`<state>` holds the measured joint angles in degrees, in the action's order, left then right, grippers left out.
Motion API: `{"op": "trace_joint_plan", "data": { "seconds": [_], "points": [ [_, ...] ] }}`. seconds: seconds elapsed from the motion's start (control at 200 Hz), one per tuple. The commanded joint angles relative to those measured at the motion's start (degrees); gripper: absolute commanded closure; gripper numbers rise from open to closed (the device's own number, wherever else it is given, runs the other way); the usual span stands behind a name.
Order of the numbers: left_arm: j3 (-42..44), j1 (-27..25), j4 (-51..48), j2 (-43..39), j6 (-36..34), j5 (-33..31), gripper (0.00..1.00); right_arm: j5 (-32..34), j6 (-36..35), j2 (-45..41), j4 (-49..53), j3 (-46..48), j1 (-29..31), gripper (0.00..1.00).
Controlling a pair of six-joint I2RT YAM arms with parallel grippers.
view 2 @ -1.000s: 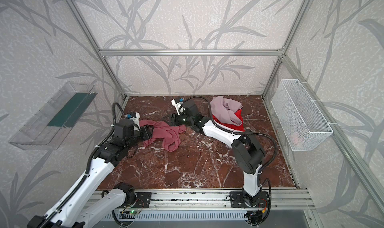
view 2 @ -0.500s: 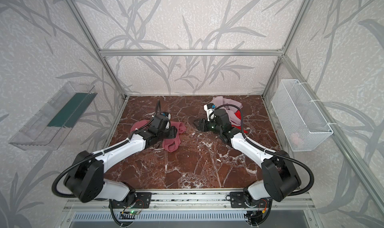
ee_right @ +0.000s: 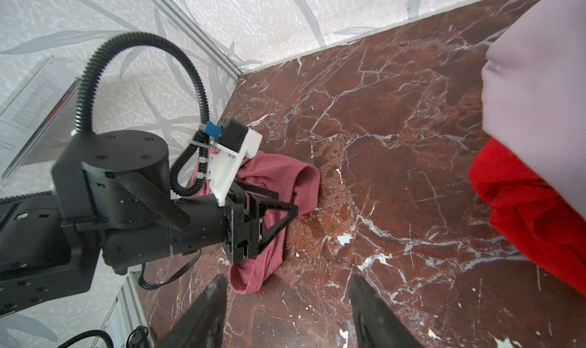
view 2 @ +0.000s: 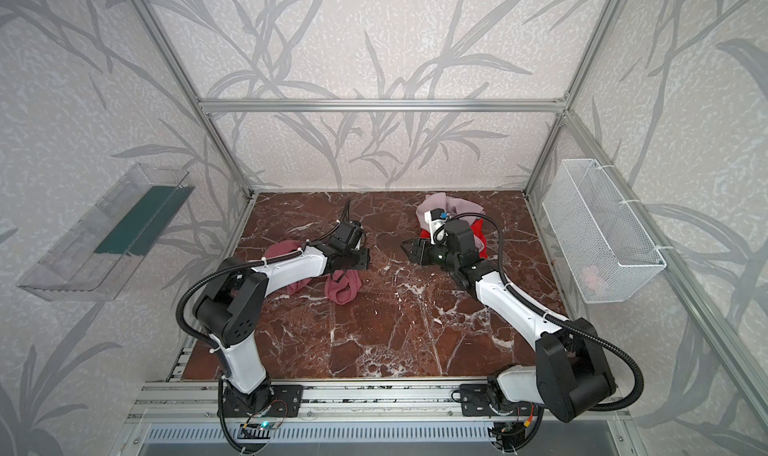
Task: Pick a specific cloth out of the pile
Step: 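Release the pink shirt with the right gripper while the left gripper reaches to it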
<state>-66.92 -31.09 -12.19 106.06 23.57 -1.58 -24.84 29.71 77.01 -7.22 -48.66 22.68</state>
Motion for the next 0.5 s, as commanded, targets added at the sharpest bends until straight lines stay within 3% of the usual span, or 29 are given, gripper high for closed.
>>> {"op": "trace_joint_plan", "data": {
  "seconds": [0.0,0.495],
  "points": [
    [-1.6,-0.4,-1.4,0.5,0.0,-2.6,0.43,-2.2,-0.6,-0.5,0.3,0.3,-0.7,0.38],
    [-4.9,-0.4,-2.2,6.8,-0.3,-3.9,0.39,-3.7,-0.1,0.8,-0.8,0.4,-1.7,0.38]
  ]
}}
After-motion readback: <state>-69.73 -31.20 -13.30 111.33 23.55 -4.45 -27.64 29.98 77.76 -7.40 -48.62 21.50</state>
